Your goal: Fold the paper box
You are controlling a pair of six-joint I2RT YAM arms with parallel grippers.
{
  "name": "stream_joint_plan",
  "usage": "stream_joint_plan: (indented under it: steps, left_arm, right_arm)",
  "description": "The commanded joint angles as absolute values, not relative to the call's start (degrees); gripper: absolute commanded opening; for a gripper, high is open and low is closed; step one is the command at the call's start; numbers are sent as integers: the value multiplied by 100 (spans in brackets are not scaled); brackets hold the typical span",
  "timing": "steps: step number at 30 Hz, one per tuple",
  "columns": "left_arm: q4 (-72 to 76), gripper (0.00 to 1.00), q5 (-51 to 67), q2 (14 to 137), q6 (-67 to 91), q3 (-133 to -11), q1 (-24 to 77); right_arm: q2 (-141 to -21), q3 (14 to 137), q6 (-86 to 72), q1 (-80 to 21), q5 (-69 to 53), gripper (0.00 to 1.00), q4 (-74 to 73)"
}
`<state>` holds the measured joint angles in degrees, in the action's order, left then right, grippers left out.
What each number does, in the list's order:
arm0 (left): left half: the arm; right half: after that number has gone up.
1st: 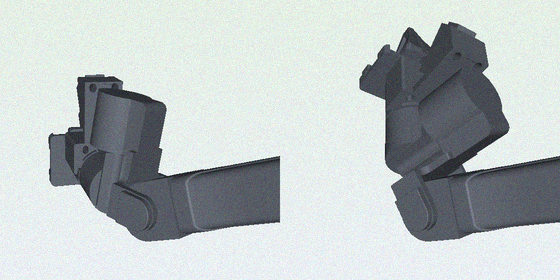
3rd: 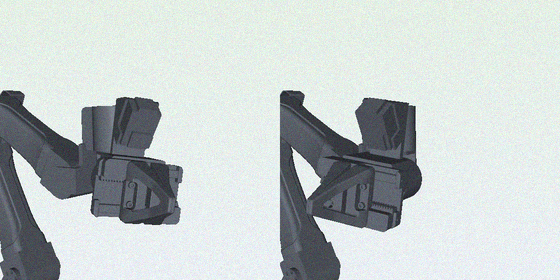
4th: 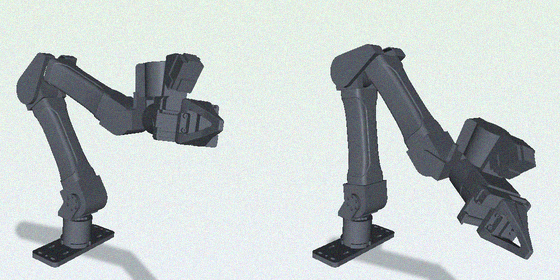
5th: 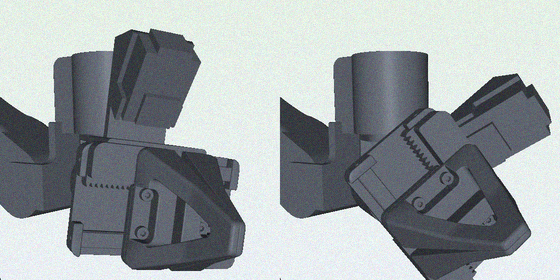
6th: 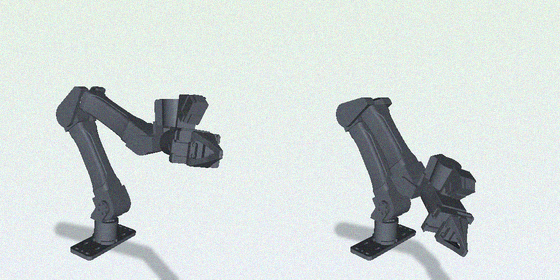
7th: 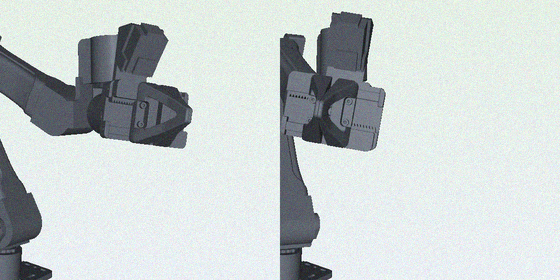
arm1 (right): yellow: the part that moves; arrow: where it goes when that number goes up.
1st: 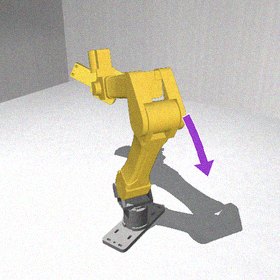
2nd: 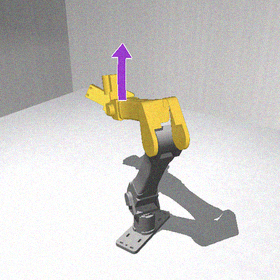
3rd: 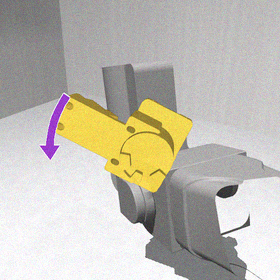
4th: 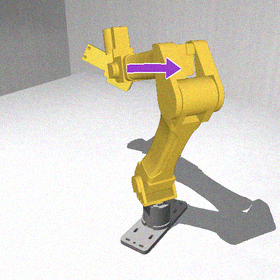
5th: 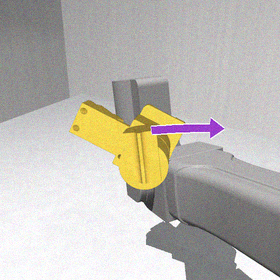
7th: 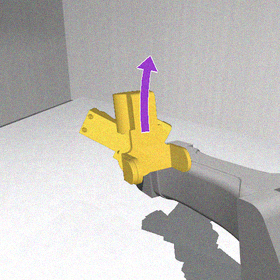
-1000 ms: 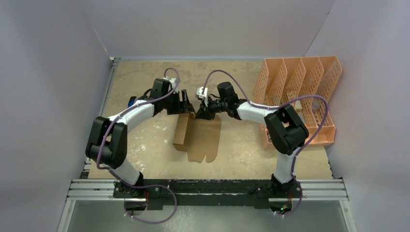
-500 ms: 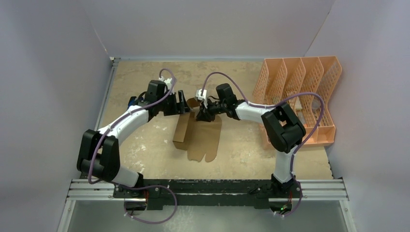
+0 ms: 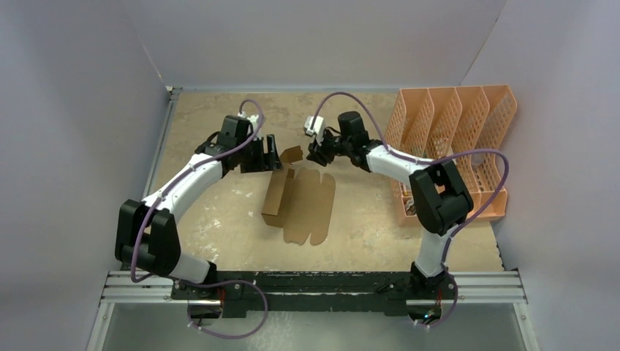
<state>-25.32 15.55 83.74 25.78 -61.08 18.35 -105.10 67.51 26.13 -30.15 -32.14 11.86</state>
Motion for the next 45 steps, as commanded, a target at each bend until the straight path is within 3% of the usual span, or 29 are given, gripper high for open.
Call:
stream_joint_plan:
  steps: [1, 6, 8, 16, 27, 33, 37, 45]
  left_arm:
    - [-3292, 70, 1303, 8085, 2159, -6476, 1900]
    - [-3818, 70, 822, 7885, 2022, -6597, 2240]
    - [-3945, 71, 618, 7896, 2029, -6617, 2474]
    - [-4157, 71, 18, 8065, 2065, -6671, 2841]
    - [-4085, 70, 180, 8437, 1997, -6910, 3000]
    - [-3903, 71, 303, 8525, 2117, -6841, 3039]
    - [-3928, 71, 38, 8623, 2087, -6799, 3041]
    - [-3964, 70, -450, 8855, 1943, -6859, 3041]
  right_arm:
    - [-10813, 7477, 2946, -2936, -3051, 46, 1160]
    - [-11274, 8134, 3167, -2931, -3521, 46, 875]
    - [-11425, 8375, 3239, -2936, -3741, 55, 728]
    - [-11782, 8789, 3343, -2936, -4053, 51, 560]
    - [-12031, 9012, 3492, -2938, -4528, 34, 353]
    - [-11926, 8863, 3539, -2936, -4642, 10, 308]
    - [-11876, 8762, 3563, -2938, -4665, 1, 317]
    - [-11708, 8613, 3635, -2938, -4637, 0, 273]
